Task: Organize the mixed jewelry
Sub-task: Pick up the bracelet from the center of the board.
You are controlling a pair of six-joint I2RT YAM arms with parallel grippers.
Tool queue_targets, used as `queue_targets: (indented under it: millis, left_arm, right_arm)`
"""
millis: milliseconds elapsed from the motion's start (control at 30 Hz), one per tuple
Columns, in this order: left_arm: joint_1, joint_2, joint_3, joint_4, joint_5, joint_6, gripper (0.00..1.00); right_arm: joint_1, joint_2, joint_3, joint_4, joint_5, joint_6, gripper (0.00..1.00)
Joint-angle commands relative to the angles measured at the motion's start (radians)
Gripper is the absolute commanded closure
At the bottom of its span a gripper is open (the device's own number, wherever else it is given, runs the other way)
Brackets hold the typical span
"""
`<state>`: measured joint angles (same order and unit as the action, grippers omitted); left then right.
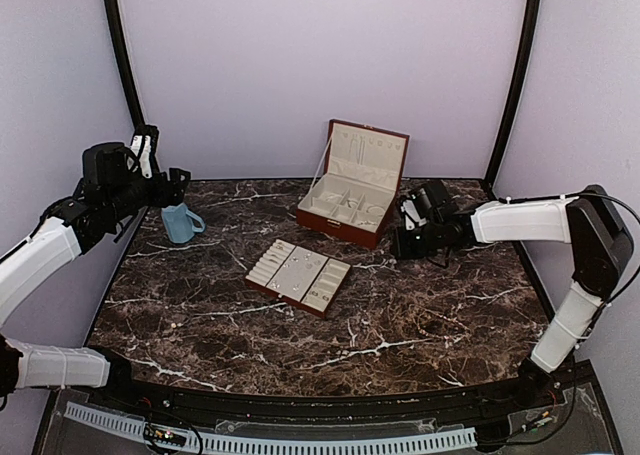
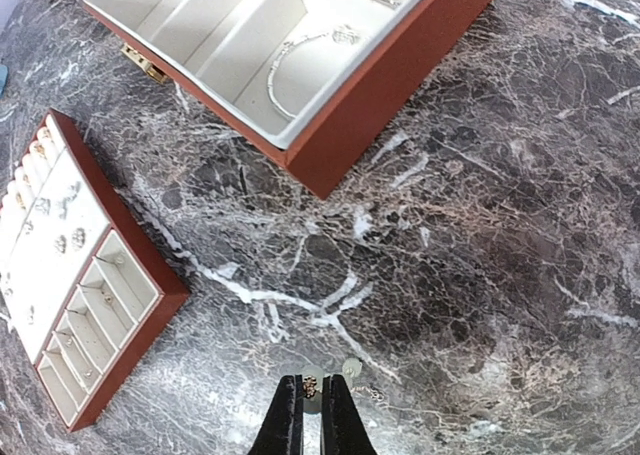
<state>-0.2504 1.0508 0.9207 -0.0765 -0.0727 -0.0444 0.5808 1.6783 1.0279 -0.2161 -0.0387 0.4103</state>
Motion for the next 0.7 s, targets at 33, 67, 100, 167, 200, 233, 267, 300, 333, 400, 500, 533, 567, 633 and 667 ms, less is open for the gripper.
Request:
queue_targets:
  millis: [33, 67, 100, 167, 200, 233, 267, 300, 333, 400, 500, 533, 567, 633, 667]
  left_arm:
    - [0.005, -0.026, -0.006, 0.015, -0.011, 0.012, 0.13]
    - [0.005, -0.026, -0.006, 0.016, -0.012, 0.011, 0.13]
    - [0.005, -0.026, -0.006, 0.017, -0.012, 0.011, 0.13]
    - [0.005, -0.026, -0.007, 0.017, -0.012, 0.012, 0.13]
    - [0.005, -0.026, -0.007, 0.017, -0.012, 0.011, 0.13]
    - [0.005, -0.026, -0.007, 0.017, -0.012, 0.011, 0.13]
    - [0.005, -0.027, -0.007, 0.017, -0.012, 0.011, 0.13]
    - [0.005, -0.027, -0.008, 0.017, -0.011, 0.011, 0.13]
    - [0.005, -0.028, -0.007, 0.017, -0.012, 0.011, 0.13]
    - [0.005, -0.028, -0.007, 0.016, -0.013, 0.011, 0.13]
    - [0.005, -0.029, -0.006, 0.016, -0.015, 0.012, 0.13]
    - [0.005, -0.029, -0.006, 0.017, -0.015, 0.013, 0.13]
    - [0.005, -0.029, -0.006, 0.017, -0.016, 0.013, 0.13]
    - [0.005, -0.029, -0.006, 0.017, -0.016, 0.014, 0.13]
    - [0.005, -0.029, -0.006, 0.017, -0.017, 0.014, 0.13]
  right_arm:
    - [0.007, -0.023, 0.042, 0.053, -0.041, 0.023, 0.98]
    - [0.008, -0.024, 0.051, 0.054, -0.043, 0.021, 0.98]
    - [0.008, -0.024, 0.060, 0.055, -0.043, 0.019, 0.98]
    - [0.008, -0.021, 0.082, 0.054, -0.044, 0.013, 0.98]
    - [0.007, -0.019, 0.097, 0.051, -0.044, 0.009, 0.98]
    - [0.008, -0.015, 0.110, 0.049, -0.043, 0.004, 0.98]
    - [0.007, -0.011, 0.124, 0.047, -0.041, -0.003, 0.97]
    - [0.008, -0.005, 0.139, 0.043, -0.040, -0.010, 0.97]
    - [0.008, 0.002, 0.155, 0.038, -0.037, -0.018, 0.97]
    - [0.008, 0.016, 0.185, 0.030, -0.035, -0.030, 0.97]
    - [0.006, 0.032, 0.218, 0.022, -0.027, -0.050, 0.97]
    - [0.007, 0.035, 0.231, 0.020, -0.025, -0.057, 0.97]
    - [0.005, 0.040, 0.242, 0.018, -0.023, -0.062, 0.97]
    - [0.002, 0.046, 0.262, 0.016, -0.023, -0.074, 0.97]
    - [0.000, 0.049, 0.273, 0.015, -0.023, -0.080, 0.97]
